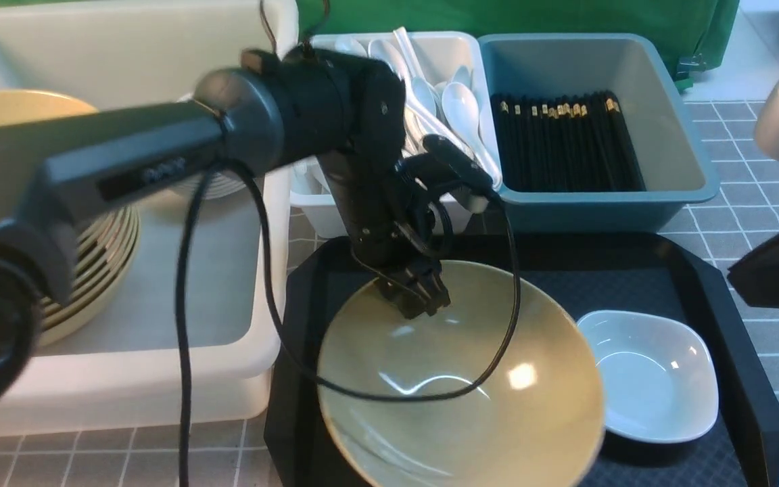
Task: On grey table put chopsticks spoon bowls plates into blue grey white boxes.
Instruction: 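Grasp the large bowl on the tray by its rim, then place the tan bowl onto the bowl stack in the left bin with the left gripper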
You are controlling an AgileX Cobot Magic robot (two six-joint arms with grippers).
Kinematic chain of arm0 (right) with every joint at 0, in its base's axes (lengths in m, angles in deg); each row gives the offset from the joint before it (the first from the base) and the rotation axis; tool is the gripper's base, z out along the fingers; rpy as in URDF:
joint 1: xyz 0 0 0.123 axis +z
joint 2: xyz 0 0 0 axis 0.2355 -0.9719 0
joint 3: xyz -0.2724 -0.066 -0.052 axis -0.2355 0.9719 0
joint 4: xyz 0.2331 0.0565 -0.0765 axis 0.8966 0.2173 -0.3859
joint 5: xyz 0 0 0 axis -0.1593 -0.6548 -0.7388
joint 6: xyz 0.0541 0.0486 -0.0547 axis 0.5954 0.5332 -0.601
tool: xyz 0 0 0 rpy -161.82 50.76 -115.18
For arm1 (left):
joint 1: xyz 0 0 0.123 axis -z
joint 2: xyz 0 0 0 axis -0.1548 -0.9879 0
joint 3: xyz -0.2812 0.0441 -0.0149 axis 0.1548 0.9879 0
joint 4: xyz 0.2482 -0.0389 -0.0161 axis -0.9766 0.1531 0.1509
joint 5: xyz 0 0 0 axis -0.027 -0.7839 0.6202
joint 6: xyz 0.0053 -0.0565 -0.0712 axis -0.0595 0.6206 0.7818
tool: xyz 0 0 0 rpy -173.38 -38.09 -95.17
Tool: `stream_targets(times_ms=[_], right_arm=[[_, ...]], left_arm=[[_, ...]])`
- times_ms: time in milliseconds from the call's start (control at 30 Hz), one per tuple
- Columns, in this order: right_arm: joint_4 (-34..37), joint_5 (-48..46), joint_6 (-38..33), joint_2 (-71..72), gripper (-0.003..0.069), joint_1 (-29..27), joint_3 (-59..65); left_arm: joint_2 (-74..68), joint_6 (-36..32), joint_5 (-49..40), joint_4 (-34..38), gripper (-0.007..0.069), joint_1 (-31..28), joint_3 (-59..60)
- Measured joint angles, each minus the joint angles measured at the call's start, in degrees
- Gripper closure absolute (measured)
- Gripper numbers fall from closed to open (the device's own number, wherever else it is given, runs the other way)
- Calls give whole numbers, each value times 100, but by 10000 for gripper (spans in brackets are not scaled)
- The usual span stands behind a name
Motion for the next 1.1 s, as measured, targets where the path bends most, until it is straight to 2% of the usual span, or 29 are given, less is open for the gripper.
stream_targets(times_ms=[100,333,433,533,667,700,733,800,867,967,1100], right_arm=[[0,169,-11,-102,582,0,3],[437,387,-560,-518,582,13,3],[652,560,-819,-757,582,186,3],[739,912,-898,-885,582,478,3],[855,1193,-944,-932,582,694,3],[911,1305,-996,-944,582,782,3],[969,1459,-1062,-960,582,925,3],[998,1536,-1091,-974,581,1010,3],[1017,1650,-1148,-1000,581,1196,3],[1032,1686,-1159,-1000,581,1282,3],[1032,1686,-1171,-1000,581,1311,3]], left_arm=[[327,166,-415,19,615,-44,-268],[1520,441,-600,281,618,-917,-556],[2414,503,-796,757,618,-1899,-560],[3242,553,-920,1229,620,-3235,-555],[3655,671,-912,1376,620,-4298,-516],[3778,702,-879,1432,620,-4759,-458],[3897,731,-829,1565,620,-5492,-329],[3925,733,-812,1709,620,-6022,-200],[3898,740,-721,2102,620,-6931,197],[3873,740,-436,2324,620,-7541,699],[3837,655,182,2436,620,-7620,1437]])
